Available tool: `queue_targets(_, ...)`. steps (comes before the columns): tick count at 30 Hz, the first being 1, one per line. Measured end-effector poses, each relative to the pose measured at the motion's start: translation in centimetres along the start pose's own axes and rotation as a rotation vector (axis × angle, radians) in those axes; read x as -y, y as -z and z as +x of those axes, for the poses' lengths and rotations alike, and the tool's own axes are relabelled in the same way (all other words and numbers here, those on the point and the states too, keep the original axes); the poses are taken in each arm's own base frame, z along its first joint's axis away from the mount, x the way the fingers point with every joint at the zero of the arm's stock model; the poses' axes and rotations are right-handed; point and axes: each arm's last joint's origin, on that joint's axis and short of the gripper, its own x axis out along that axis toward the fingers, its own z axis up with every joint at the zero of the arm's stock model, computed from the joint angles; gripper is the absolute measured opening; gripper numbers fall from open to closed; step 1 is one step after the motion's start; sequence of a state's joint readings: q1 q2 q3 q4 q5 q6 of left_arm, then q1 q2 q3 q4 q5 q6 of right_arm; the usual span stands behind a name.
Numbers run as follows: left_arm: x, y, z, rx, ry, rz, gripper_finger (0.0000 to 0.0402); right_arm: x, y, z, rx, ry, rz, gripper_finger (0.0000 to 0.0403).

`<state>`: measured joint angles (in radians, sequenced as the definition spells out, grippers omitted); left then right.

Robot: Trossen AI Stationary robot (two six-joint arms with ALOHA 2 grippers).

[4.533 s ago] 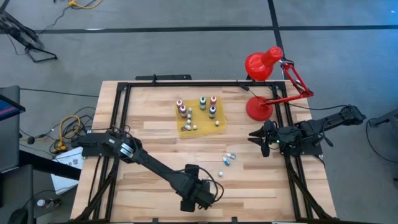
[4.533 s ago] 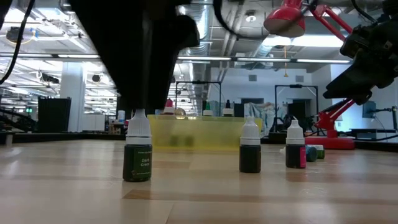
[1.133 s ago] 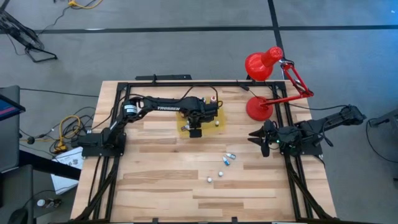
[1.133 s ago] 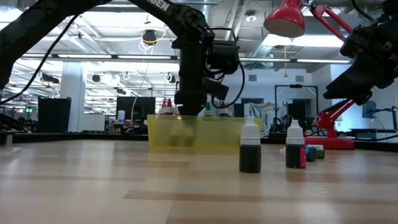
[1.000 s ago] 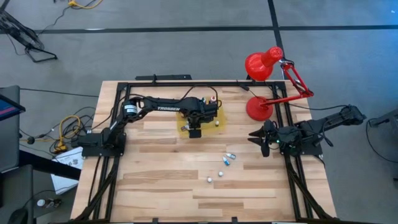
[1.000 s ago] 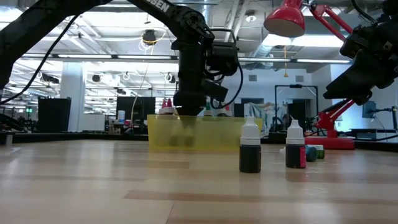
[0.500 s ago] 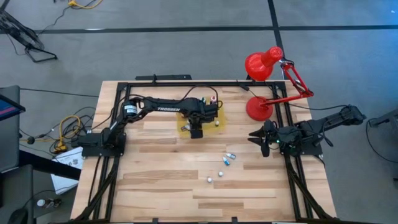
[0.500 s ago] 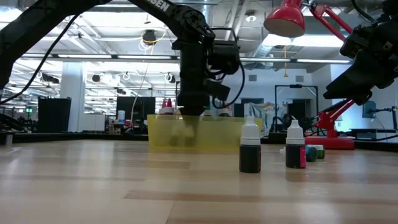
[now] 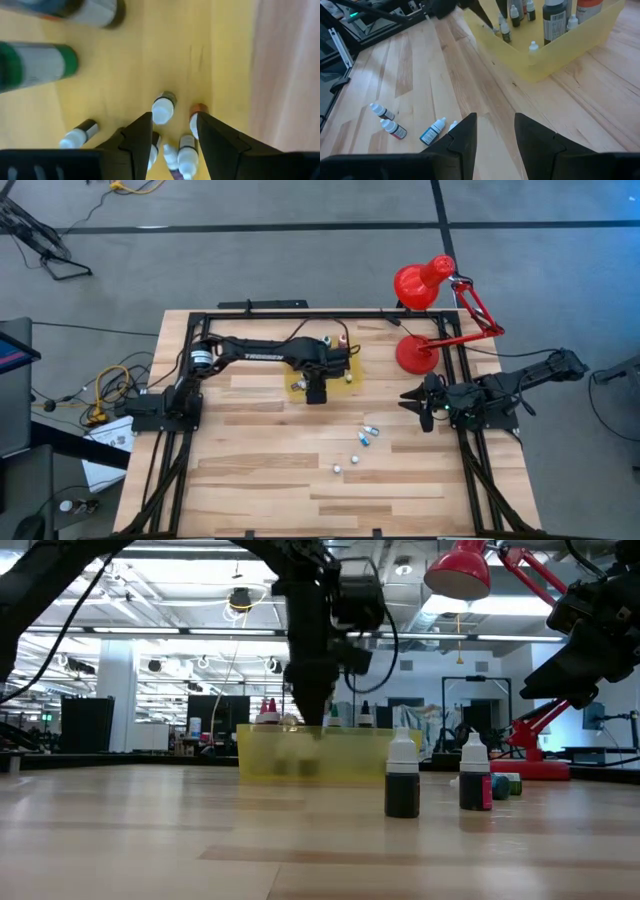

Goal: Pick & Place food coloring
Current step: Put the small white food coloring in the bin

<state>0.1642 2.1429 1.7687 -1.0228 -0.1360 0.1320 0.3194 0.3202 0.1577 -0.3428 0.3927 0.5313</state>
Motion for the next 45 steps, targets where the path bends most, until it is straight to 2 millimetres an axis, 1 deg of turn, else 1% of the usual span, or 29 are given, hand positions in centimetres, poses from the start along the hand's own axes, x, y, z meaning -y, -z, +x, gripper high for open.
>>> queue_targets(7,0.5,0.2,-4.2,0.112,-0.008,-0.024,0.0149,0.0,0.0,0.0,0.0,0.0,0.0,0.0122)
queue_targets(12,2.4,-0.4,-6.3,0.239,-0.003,-0.009,0.0149,0.0,0.0,0.0,0.0,0.0,0.0,0.0122)
queue_targets(20,7.9,-2.1,-8.1,0.454,0.053,0.068,0.0149,0.0,0.0,0.0,0.0,0.0,0.0,0.0122)
queue_targets(24,11.1,-2.3,-8.9,0.52,0.094,0.08,0.0149,0.0,0.0,0.0,0.0,0.0,0.0,0.0122)
queue_targets(27,13.6,-1.9,-9.4,0.534,0.134,0.084,0.0149,0.0,0.0,0.0,0.0,0.0,0.0,0.0122)
queue_targets(32,17.6,-1.2,-9.3,0.52,0.186,0.091,0.0149,0.0,0.0,0.0,0.0,0.001,0.0,0.0122)
queue_targets(34,19.2,-1.3,-8.8,0.538,0.205,0.094,0.0148,0.0,0.0,0.0,0.0,0.0,0.0,0.0122)
queue_targets(38,22.0,-0.8,-7.4,0.508,0.199,0.14,0.0148,0.0,0.0,0.0,-0.003,0.002,-0.001,0.0122)
queue_targets(41,23.6,-0.4,-6.3,0.489,0.212,0.16,0.0148,0.0,0.0,0.0,-0.004,0.003,-0.001,0.0122)
queue_targets(45,24.6,-0.1,-5.7,0.475,0.192,0.136,0.0148,0.0,0.1,0.1,-0.012,0.008,-0.005,0.0122)
